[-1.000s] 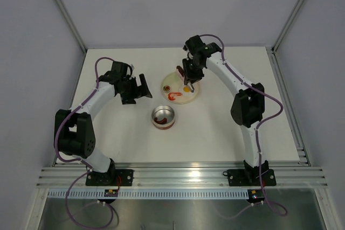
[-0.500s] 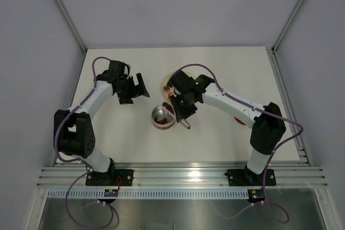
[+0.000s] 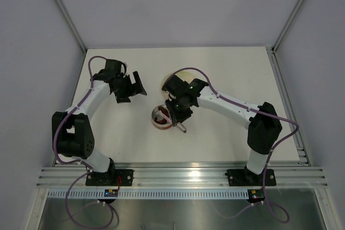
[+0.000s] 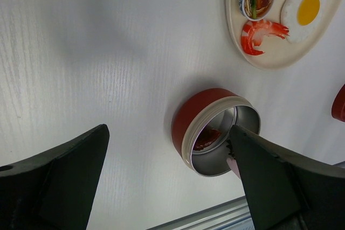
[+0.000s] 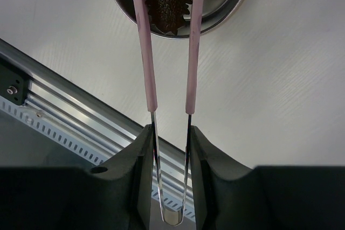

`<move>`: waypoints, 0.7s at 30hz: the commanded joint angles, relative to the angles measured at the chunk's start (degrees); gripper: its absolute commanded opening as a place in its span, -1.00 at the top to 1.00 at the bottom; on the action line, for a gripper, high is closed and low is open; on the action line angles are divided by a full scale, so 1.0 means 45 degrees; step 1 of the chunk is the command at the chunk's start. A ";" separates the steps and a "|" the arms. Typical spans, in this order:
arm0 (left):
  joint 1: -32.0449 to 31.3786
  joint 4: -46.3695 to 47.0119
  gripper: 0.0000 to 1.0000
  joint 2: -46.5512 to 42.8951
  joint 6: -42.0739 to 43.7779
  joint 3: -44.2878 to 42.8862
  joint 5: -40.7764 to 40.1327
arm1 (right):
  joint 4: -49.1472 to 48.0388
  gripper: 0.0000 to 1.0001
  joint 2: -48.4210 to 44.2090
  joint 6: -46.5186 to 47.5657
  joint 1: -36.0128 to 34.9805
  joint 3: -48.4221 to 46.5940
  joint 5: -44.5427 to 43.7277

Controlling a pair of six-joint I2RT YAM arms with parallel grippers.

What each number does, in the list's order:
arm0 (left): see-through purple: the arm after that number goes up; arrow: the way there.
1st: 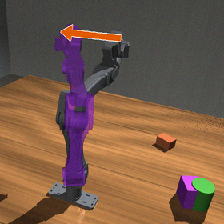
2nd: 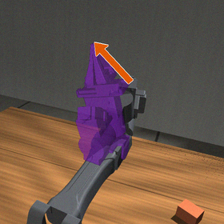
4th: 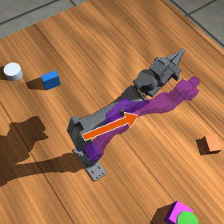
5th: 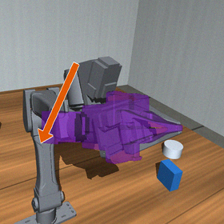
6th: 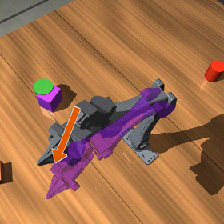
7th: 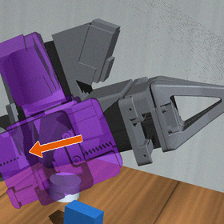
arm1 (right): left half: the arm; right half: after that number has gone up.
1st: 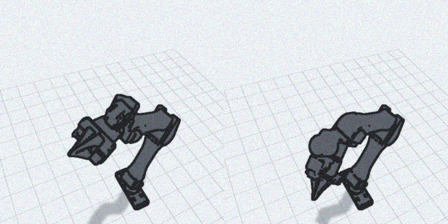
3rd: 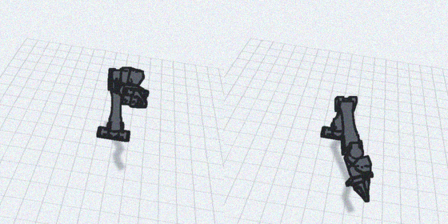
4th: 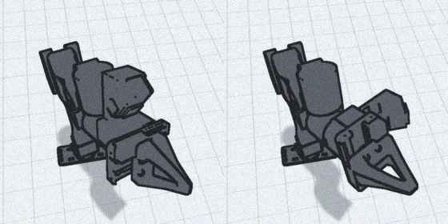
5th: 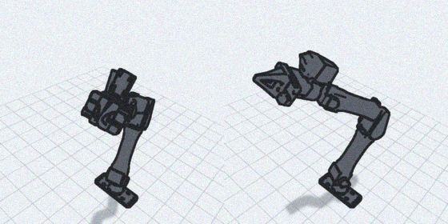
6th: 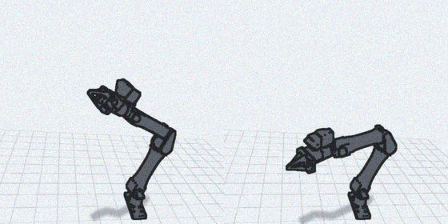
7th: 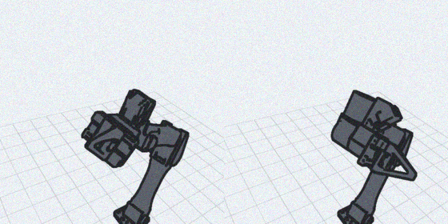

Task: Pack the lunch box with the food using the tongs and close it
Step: Place the fake food in the packing box.

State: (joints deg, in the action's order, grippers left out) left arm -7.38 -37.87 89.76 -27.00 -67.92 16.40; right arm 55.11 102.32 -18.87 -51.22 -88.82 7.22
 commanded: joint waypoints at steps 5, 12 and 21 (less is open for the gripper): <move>0.0057 0.0114 -0.98 -0.0610 0.0044 -0.0356 -0.0032 | -0.0470 0.57 0.0328 -0.0044 -0.0082 -0.0380 0.0074; 0.0057 0.0095 -0.98 -0.0649 0.0122 -0.0336 -0.0071 | -0.0528 0.43 0.0464 -0.0083 -0.0063 -0.0458 0.0055; 0.0057 0.0192 -0.98 -0.0590 0.0103 -0.0258 0.0124 | -0.0490 0.33 0.0620 -0.0064 -0.0063 -0.0615 -0.0062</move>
State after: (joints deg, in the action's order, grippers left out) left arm -7.38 -37.85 88.86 -26.98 -67.92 16.43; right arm 54.65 104.73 -18.90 -51.22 -88.92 7.09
